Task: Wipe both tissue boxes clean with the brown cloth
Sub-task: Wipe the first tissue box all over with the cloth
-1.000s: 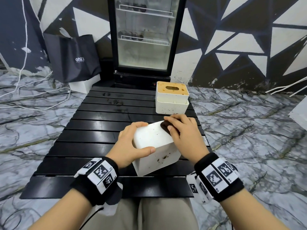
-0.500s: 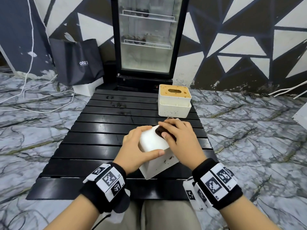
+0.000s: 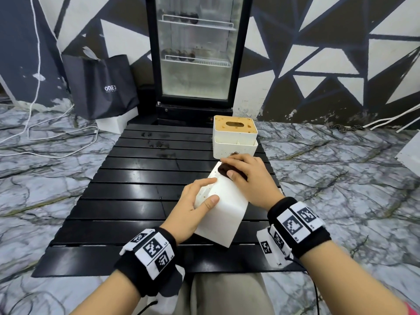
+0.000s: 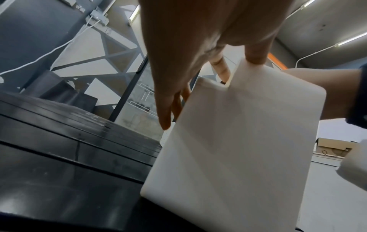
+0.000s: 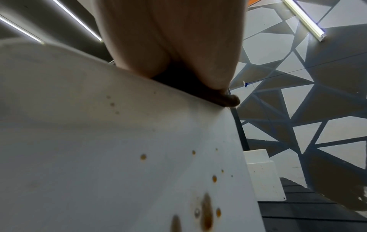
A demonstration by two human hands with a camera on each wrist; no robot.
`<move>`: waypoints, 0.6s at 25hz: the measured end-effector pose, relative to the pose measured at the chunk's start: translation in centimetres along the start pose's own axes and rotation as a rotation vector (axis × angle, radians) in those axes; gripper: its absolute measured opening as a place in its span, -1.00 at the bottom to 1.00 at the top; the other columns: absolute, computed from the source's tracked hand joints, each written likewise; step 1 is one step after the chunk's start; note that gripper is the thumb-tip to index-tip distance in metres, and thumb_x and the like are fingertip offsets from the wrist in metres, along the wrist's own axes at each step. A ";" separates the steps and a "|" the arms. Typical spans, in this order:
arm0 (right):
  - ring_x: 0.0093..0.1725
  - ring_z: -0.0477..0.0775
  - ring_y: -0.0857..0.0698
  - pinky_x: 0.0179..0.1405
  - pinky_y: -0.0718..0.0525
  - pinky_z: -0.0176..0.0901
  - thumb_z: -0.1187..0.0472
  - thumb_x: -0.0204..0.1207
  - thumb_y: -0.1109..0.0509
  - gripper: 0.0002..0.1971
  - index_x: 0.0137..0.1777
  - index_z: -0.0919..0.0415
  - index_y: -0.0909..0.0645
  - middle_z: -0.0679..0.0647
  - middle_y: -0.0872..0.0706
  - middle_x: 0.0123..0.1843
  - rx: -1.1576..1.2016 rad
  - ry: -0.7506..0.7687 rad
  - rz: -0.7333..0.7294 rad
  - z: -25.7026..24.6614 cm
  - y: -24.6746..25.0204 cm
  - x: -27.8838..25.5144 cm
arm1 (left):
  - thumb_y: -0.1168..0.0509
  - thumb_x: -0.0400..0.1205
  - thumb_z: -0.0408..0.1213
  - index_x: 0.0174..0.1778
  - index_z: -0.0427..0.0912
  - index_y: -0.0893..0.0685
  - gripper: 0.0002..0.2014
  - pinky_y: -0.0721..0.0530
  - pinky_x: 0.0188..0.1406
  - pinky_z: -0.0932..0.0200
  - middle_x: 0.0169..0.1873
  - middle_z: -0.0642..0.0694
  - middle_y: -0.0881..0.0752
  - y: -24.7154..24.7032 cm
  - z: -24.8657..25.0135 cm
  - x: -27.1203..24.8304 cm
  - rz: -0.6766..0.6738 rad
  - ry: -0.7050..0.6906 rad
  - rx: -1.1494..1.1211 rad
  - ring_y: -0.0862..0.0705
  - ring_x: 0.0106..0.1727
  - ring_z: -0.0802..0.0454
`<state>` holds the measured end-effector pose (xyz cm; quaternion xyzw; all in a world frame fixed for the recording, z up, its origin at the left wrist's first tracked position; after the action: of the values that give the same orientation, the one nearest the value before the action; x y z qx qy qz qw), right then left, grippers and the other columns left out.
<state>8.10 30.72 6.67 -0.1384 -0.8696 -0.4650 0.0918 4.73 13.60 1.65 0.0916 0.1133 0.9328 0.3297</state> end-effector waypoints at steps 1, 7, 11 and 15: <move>0.31 0.06 -0.33 0.33 -0.17 -0.27 0.20 0.58 -0.25 -0.64 0.35 -0.08 -0.51 -0.08 -0.53 0.33 0.006 0.013 0.015 -0.1 -0.2 -0.5 | -0.23 0.38 0.31 0.11 0.60 -0.46 -0.64 -0.40 0.38 0.17 0.32 0.13 -0.49 0.1 -0.2 0.0 -0.018 0.001 -0.011 -0.45 0.36 0.26; 0.26 -0.03 -0.36 0.28 -0.20 -0.35 0.05 0.52 -0.17 -0.64 0.30 -0.19 -0.53 -0.17 -0.56 0.27 0.014 0.092 0.066 -1.3 -1.0 -3.9 | -0.23 0.42 0.24 0.31 0.44 -0.44 -0.51 -0.39 0.46 0.14 0.37 0.30 -0.52 0.2 -0.2 0.2 -0.074 -0.041 -0.074 -0.46 0.42 0.28; 0.26 -0.03 -0.37 0.29 -0.25 -0.32 0.03 0.52 -0.17 -0.64 0.30 -0.24 -0.51 -0.16 -0.56 0.27 0.018 0.106 0.051 -1.2 -0.9 -4.2 | -0.25 0.47 0.19 0.36 0.37 -0.45 -0.51 -0.35 0.45 0.21 0.39 0.30 -0.51 0.2 -0.1 0.1 -0.086 -0.041 -0.082 -0.42 0.43 0.37; 0.23 0.04 -0.39 0.30 -0.38 -0.09 0.01 0.49 -0.15 -0.62 0.28 -0.15 -0.56 -0.13 -0.57 0.25 -0.014 0.046 0.103 -1.5 -1.2 -3.6 | -0.23 0.41 0.27 0.30 0.53 -0.42 -0.51 -0.25 0.59 -0.01 0.42 0.32 -0.47 0.2 -0.4 0.4 -0.070 -0.024 -0.053 -0.35 0.50 0.30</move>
<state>11.19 28.24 5.53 -0.1729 -0.8558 -0.4686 0.1345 4.26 13.65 1.33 0.0898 0.0876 0.9222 0.3659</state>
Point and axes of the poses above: each hand's wrist, its own x-axis towards the middle knuckle, its own y-axis out of the back of the hand, z = x × y, the point moved 2 cm from there along x, towards the middle knuckle
